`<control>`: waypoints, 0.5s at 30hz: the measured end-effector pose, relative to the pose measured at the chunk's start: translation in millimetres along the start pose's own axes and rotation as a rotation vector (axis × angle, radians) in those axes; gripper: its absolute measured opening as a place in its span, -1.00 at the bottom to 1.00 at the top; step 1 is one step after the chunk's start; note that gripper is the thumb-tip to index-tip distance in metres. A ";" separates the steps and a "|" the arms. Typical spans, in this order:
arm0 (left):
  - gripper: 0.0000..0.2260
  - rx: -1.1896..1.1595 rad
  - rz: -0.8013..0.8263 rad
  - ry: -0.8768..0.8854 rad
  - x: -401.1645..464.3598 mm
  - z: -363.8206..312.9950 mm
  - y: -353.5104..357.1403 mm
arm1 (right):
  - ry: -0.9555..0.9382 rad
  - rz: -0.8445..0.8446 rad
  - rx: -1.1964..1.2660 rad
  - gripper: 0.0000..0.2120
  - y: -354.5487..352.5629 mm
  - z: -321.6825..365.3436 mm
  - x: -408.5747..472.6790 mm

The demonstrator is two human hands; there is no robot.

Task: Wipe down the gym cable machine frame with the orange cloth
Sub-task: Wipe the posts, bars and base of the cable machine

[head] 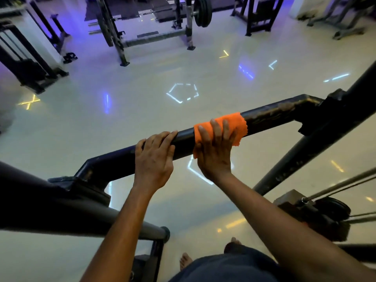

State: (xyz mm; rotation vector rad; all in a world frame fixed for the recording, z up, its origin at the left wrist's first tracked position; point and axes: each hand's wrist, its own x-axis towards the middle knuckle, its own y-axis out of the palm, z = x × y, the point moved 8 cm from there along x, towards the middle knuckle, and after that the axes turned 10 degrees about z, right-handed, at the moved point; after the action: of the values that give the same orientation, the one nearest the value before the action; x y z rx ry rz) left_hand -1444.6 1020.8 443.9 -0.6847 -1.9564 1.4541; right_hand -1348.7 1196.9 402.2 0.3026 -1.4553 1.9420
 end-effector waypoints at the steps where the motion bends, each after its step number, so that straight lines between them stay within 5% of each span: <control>1: -0.57 -0.003 -0.008 0.002 0.0 0.7 0.4 | 0.053 0.005 0.039 -0.49 9.1 17.2 -3.9; 4: -0.58 0.003 -0.023 0.011 0.6 1.4 0.7 | 0.039 0.041 0.062 -0.44 29.2 50.3 -12.1; 9: -0.56 0.006 -0.001 0.037 0.1 2.8 4.0 | -0.196 0.009 -0.175 -0.35 1.1 -8.7 -5.6; 15: -0.58 -0.018 -0.012 0.018 -0.1 1.0 4.7 | 0.153 -0.024 0.024 -0.46 3.1 13.6 -8.8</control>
State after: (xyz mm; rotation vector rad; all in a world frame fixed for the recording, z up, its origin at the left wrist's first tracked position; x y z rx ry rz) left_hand -1445.0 1021.4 439.1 -0.6910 -1.9587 1.4204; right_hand -1347.0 1180.7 399.7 0.1771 -1.3242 1.9201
